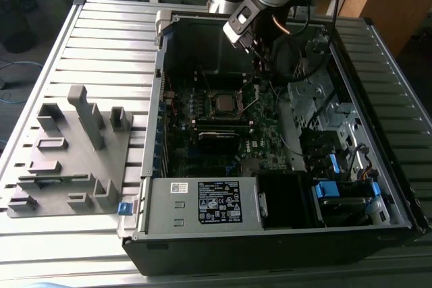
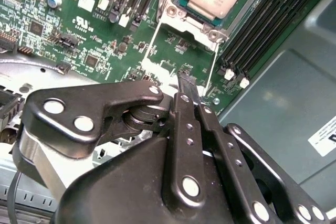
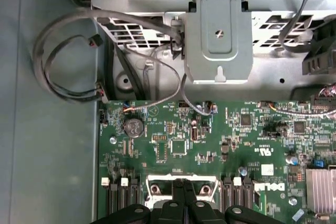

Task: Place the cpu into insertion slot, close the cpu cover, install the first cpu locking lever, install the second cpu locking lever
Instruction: 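Close the cpu cover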

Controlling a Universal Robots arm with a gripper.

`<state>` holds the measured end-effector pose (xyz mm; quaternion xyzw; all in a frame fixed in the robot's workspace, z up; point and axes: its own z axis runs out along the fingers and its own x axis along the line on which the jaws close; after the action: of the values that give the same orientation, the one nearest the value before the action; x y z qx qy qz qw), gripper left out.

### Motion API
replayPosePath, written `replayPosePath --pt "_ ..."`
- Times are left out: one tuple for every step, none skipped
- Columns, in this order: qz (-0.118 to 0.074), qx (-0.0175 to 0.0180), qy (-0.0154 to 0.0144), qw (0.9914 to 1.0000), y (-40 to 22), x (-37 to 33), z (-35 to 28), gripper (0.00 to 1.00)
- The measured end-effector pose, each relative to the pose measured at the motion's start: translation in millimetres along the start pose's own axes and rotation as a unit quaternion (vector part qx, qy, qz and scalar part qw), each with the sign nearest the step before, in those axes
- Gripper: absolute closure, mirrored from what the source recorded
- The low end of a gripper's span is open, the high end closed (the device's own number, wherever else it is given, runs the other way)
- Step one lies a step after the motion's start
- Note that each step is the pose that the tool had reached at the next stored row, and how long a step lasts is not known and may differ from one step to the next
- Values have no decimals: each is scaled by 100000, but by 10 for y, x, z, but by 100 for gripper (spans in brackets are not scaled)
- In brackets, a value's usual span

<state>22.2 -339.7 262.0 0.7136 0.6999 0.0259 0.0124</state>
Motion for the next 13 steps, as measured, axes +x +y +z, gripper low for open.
replayPosePath --pt "-2 0 2 100000 9 0 1 89" --pt "-2 0 -1 100000 18 0 1 89" --pt "-3 0 1 100000 25 1 1 89" --pt "-5 -1 0 100000 34 1 2 89" --pt "-5 -1 2 100000 45 1 3 89" --pt "-3 1 2 100000 57 1 3 89" --pt "-2 1 4 100000 70 1 4 89" --pt "0 0 1 100000 85 2 5 89" --pt "2 -1 3 100000 100 2 6 89" --pt "0 -1 5 100000 117 2 7 89" --pt "-3 -1 4 100000 135 2 8 89" --pt "-7 1 -2 100000 153 3 9 89" --pt "-2 0 -2 100000 172 3 10 89"
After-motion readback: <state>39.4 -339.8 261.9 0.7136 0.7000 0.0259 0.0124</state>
